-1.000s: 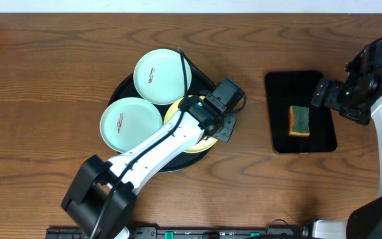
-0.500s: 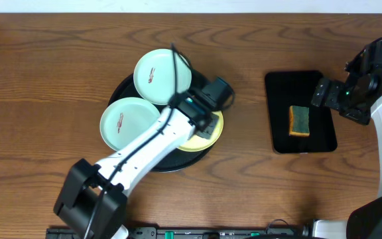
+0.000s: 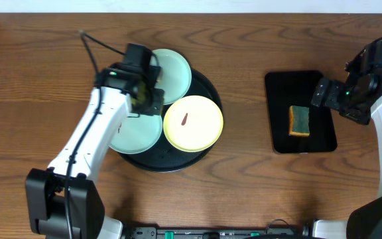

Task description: Clean dirty plates on tray and stack at the side

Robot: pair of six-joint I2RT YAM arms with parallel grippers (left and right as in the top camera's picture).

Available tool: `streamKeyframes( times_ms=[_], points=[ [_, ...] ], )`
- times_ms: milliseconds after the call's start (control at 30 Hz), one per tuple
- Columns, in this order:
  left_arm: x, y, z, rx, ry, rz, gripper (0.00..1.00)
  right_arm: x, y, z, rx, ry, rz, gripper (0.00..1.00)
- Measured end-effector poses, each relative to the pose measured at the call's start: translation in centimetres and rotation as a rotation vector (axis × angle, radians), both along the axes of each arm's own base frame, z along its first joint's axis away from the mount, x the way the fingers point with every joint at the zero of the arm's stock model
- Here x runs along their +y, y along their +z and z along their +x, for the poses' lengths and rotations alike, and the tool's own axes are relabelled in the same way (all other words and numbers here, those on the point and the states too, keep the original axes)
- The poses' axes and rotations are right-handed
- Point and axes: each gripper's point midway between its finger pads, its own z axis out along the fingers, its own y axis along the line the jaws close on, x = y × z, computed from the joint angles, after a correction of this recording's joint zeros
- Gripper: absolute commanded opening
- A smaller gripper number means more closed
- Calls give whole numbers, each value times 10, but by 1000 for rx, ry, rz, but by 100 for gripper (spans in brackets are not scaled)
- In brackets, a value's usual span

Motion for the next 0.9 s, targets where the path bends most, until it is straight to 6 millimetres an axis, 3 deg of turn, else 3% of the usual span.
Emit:
streamKeyframes(
  times_ms=[500,900],
  points=[
    [0,2,0,54,207,-120,8,0,0,0,0,0,0,99],
    [-3,-1,-1,25,265,-4,7,0,0,0,0,0,0,99]
  ],
)
